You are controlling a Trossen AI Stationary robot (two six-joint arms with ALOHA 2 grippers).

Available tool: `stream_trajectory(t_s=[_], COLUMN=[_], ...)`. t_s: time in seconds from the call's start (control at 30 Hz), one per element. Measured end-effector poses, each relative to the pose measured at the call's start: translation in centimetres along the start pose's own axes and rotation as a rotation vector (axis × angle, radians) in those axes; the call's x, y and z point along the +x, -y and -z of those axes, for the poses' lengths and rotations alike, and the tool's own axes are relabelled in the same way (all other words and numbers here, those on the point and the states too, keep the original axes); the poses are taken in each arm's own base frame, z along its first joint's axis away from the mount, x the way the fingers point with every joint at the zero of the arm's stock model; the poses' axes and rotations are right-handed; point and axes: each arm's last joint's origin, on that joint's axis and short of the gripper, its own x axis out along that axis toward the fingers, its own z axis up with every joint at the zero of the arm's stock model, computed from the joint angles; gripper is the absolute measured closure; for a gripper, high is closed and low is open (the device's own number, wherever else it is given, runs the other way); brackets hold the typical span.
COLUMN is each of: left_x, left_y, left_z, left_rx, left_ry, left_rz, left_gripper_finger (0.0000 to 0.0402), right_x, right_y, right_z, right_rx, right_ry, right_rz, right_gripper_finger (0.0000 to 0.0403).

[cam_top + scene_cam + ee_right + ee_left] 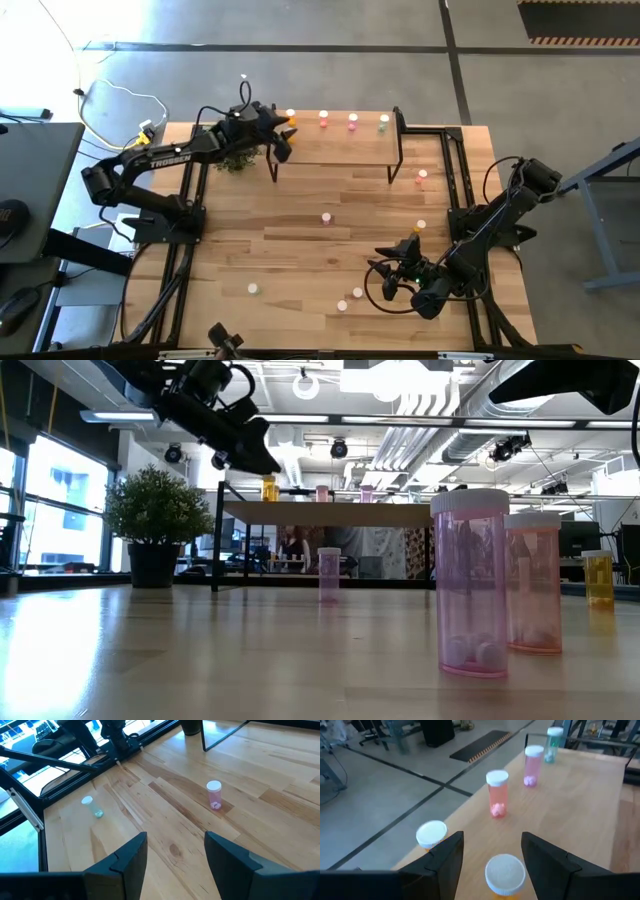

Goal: Pick and place medicine bottles onto shelf by color
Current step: Put the bottom orange pill bottle aligned with the other orange pill bottle on the shelf, then put the bottom pink pill bottle aligned with the other pink pill bottle on the shelf

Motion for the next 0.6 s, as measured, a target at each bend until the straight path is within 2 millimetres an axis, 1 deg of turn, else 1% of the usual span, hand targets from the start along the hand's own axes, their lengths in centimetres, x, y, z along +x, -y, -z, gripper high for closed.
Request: stream_trajectory(t_s=[0.17, 0.27, 0.4, 0.6], left_x=[-1.4, -2.5, -4.3, -7.1], left_y=[-0.1, 0.1, 1.3, 3.9], left_z=[-0.9, -1.3, -1.6, -1.4], left_rx=[-0.009, -0.006, 0.011, 0.060], left_ry=[0.043, 0.054, 0.032, -0.022], left_rz=[-0.004, 0.031, 0.111, 0.239], left_gripper_finger=[0.0211, 0.0211, 0.0211, 0.0211], right_x=[0.0, 0.0, 0.0, 0.0], right_y=[0.0, 0.0, 0.0, 0.1], right_z=[0.0, 0.0, 0.0, 0.1], right_rx=[0.000, -0.001, -0.001, -0.012], right_ry=[0.000, -0.001, -0.005, -0.037], right_rz=[0.000, 0.000, -0.002, -0.005], right_gripper_finger=[0.0214, 0.0214, 0.0214, 0.0214])
